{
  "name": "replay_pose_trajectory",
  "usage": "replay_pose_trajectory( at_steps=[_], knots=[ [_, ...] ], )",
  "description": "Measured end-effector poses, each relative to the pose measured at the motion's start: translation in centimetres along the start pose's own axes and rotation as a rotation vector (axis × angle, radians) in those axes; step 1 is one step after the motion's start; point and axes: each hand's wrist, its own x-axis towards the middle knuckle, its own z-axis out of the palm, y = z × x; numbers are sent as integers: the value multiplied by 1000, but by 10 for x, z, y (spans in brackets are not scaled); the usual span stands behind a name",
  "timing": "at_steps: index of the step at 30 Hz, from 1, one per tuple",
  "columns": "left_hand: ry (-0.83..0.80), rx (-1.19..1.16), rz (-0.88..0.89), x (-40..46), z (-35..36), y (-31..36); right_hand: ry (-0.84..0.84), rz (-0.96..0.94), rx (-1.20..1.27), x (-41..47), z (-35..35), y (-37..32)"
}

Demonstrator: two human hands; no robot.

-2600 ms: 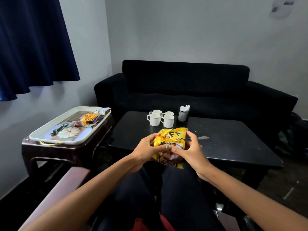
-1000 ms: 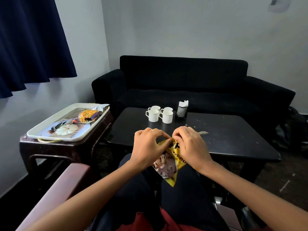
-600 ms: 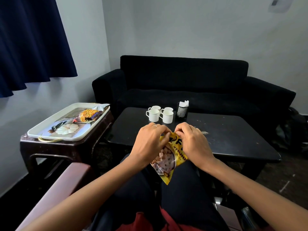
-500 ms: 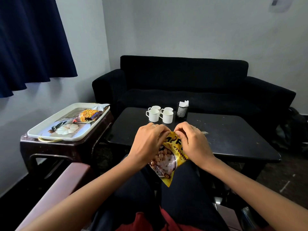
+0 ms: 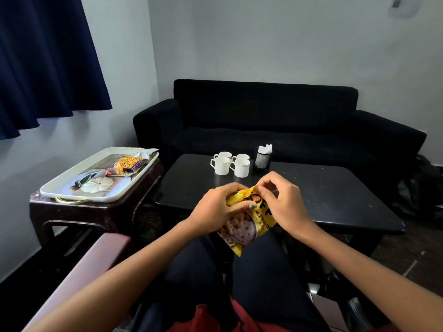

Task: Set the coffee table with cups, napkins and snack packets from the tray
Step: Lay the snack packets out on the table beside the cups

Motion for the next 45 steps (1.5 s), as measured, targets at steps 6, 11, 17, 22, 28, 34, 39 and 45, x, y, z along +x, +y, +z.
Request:
replay_pose_trajectory(
  at_steps=[6, 11, 17, 22, 28, 34, 39, 45],
  knots=[
    [-4, -112, -42, 0, 1, -2, 19, 99, 65, 3, 2, 4],
    [-45, -200, -107, 2, 0, -1, 31, 308, 253, 6, -1, 3],
    [-94, -292, -186, 2, 1, -2, 2, 699, 496, 7, 1, 0],
    [-82, -301, -201, 0, 0, -7, -100, 371, 273, 5, -3, -2],
    [-58, -295, -163, -1, 6, -2, 8, 207, 97, 6, 0, 3],
    [179, -680, -303, 4, -3, -8, 325, 319, 132, 19, -20, 20],
    [247, -793, -432, 5, 2, -7, 316, 348, 180, 18, -18, 22],
    [277, -816, -545, 7, 0, -3, 241, 311, 229, 15, -14, 13]
  ],
)
